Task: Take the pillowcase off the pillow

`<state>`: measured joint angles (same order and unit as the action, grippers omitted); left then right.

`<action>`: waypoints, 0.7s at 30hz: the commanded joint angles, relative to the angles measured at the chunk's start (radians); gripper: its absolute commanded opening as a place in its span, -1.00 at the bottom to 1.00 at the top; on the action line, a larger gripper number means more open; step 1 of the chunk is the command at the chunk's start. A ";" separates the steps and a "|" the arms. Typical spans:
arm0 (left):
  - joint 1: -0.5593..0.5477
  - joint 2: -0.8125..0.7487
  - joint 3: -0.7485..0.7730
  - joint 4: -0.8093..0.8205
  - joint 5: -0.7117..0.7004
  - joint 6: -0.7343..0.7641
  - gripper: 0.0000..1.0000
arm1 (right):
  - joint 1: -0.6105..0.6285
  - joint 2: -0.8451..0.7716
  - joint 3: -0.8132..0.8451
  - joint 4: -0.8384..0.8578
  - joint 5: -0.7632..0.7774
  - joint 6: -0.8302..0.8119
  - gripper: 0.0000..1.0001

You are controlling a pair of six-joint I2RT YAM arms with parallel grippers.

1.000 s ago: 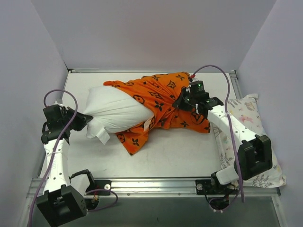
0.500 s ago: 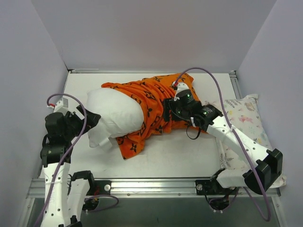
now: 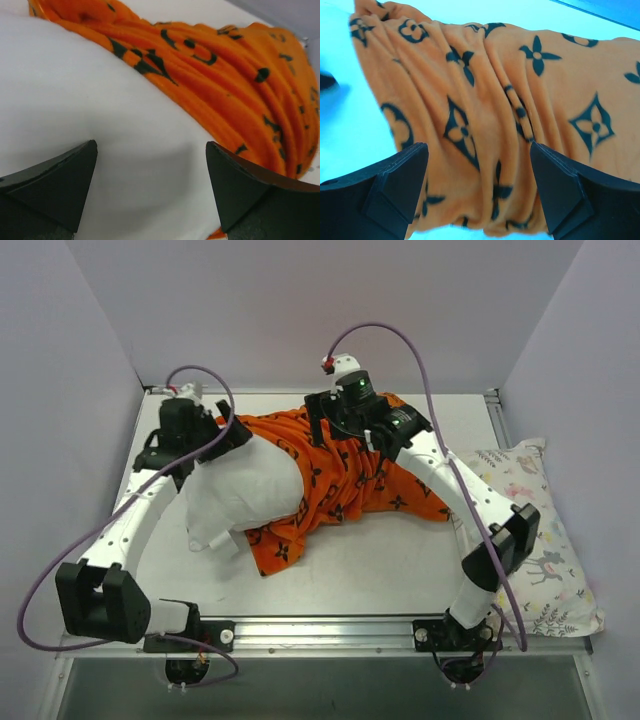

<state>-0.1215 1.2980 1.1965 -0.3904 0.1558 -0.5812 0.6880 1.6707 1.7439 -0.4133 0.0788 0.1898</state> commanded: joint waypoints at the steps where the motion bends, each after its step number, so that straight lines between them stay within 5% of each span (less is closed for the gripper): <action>1: -0.108 0.032 -0.066 0.041 -0.141 -0.024 0.95 | 0.004 0.113 0.112 -0.030 0.047 -0.064 0.71; 2: -0.147 0.035 -0.112 0.050 -0.148 -0.049 0.95 | 0.002 0.157 0.132 -0.028 0.042 -0.072 0.71; 8: -0.210 -0.098 -0.611 0.230 -0.234 -0.264 -0.13 | 0.030 0.276 0.252 -0.062 0.056 -0.148 0.78; 10: -0.214 -0.150 -0.734 0.269 -0.242 -0.313 -0.27 | 0.039 0.288 0.269 -0.065 0.056 -0.173 0.84; 17: -0.222 -0.143 -0.839 0.358 -0.246 -0.370 -0.93 | 0.126 0.351 0.338 -0.065 0.056 -0.253 0.96; 21: -0.224 -0.105 -0.870 0.430 -0.211 -0.391 -1.00 | 0.163 0.440 0.457 -0.087 0.091 -0.273 1.00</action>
<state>-0.3267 1.1042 0.4294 0.2962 -0.0956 -0.9665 0.8318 2.0415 2.1147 -0.4786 0.1173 -0.0345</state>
